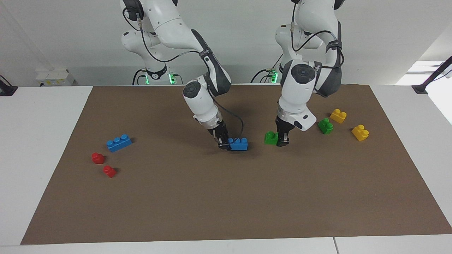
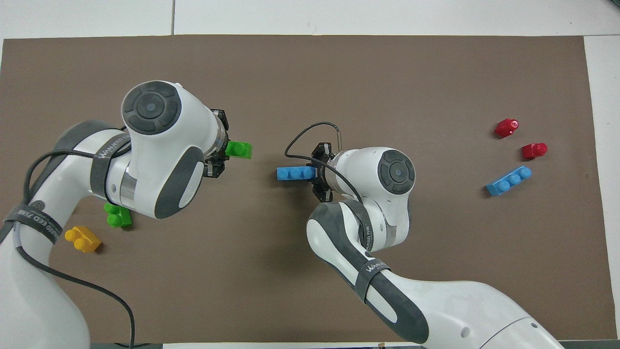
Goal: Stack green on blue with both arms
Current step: 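Lift the green block with the left gripper while the right carries blue centerward, then move the green block over the blue block held by the right gripper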
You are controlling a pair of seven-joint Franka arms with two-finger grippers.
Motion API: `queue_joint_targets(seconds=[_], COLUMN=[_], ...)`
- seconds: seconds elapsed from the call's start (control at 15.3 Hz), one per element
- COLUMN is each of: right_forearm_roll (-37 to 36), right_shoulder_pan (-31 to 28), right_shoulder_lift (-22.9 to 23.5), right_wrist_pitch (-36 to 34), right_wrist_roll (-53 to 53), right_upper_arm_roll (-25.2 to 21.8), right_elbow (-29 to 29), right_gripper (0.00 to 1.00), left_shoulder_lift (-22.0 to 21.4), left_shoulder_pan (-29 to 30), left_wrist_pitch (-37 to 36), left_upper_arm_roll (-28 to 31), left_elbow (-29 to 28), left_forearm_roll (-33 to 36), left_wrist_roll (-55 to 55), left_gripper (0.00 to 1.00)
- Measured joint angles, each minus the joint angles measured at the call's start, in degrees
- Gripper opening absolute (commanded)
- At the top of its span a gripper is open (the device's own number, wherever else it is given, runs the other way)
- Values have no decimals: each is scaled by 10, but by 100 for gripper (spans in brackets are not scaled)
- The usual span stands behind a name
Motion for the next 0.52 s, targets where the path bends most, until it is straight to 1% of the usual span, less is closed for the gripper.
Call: queue_joint_targets(seconds=[0.33,0.52], right_forearm_roll=[4,31], right_shoulder_pan=[0,0], right_shoulder_lift=[0,0], right_wrist_pitch=[0,0], right_wrist_roll=[-23,-54], right_upper_arm_roll=[0,0], right_elbow=[-5,-10], right_gripper=[0,0], left_shoulder_lift=[-4,-11], left_shoulder_pan=[-56,-79], left_wrist_pitch=[2,34], left_upper_arm_roll=[0,1], left_elbow=[-12,-40], left_forearm_roll=[11,29], left_wrist_roll=[-77,-125], left_gripper=[0,0])
